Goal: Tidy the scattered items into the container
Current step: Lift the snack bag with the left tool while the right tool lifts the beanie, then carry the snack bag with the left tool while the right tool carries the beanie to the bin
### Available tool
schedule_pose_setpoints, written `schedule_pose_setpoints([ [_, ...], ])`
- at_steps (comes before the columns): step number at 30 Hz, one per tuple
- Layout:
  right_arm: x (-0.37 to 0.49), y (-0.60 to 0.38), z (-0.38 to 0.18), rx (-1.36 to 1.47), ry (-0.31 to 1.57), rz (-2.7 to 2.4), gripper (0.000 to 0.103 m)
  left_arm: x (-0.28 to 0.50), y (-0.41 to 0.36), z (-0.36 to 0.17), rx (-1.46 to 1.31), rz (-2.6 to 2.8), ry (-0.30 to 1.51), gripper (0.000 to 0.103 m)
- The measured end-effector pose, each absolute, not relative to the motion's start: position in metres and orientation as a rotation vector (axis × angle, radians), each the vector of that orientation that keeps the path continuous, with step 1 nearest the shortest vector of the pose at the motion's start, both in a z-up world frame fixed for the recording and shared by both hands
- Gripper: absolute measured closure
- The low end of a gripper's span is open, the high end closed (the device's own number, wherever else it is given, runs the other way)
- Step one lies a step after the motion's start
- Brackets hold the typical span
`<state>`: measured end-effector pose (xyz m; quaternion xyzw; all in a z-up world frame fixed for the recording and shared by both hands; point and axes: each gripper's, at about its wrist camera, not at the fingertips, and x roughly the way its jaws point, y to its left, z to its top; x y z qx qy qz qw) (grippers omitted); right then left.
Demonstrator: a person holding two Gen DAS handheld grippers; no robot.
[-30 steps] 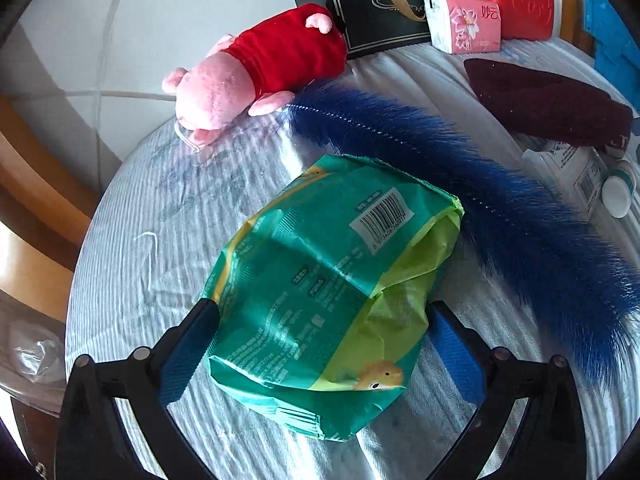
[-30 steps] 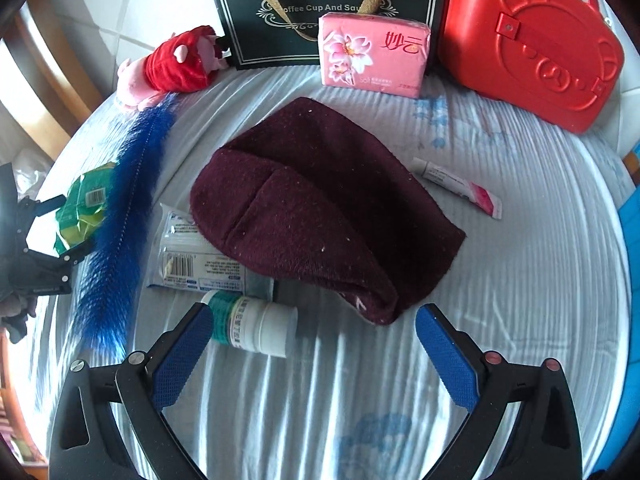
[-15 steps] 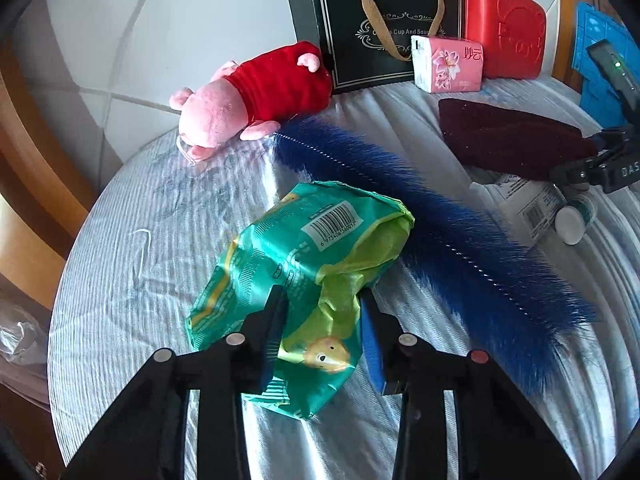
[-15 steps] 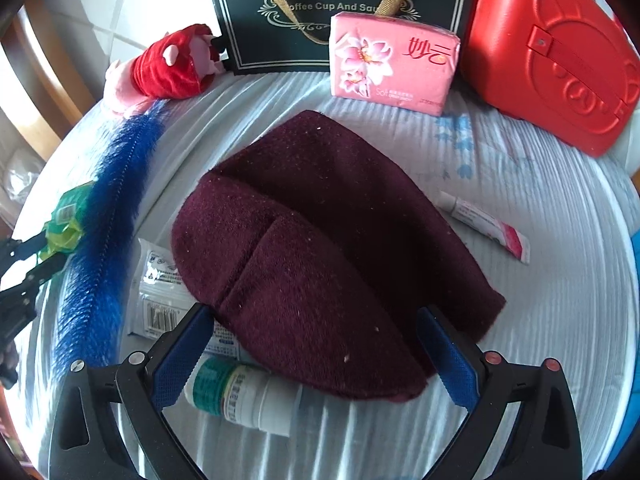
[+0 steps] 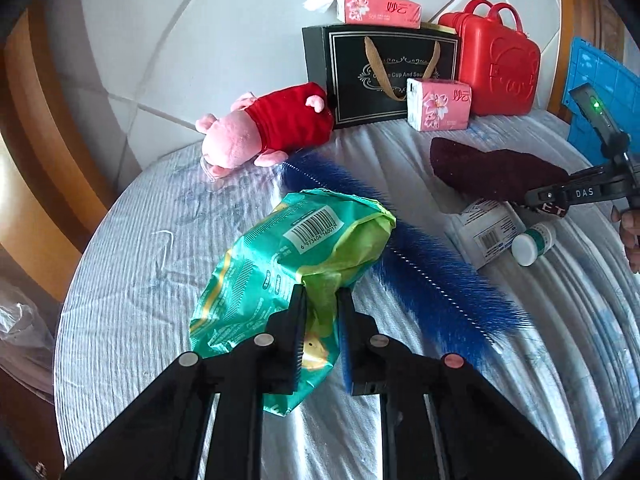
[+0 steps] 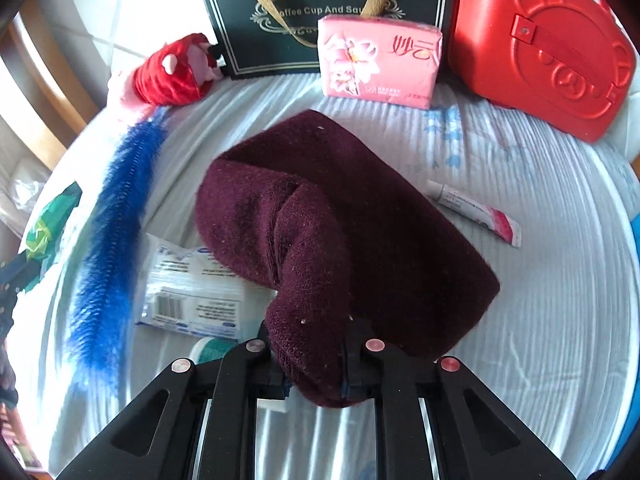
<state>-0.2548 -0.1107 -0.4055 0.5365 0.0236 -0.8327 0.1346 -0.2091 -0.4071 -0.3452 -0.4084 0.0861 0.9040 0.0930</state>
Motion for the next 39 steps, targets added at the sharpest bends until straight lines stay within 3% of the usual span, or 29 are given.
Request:
schedule_pose_setpoints([
  [20,-0.213,-0.079,-0.333,1.483,-0.042,-2.430,0.089,-0.146,-0.382,-0.285,-1.228,2.745,0.168,0.089],
  [39,-0.135,-0.045,-0.252,1.362,-0.020,-2.351,0.089,-0.088,-0.352,-0.206,-1.186,2.886,0.088,0.089],
])
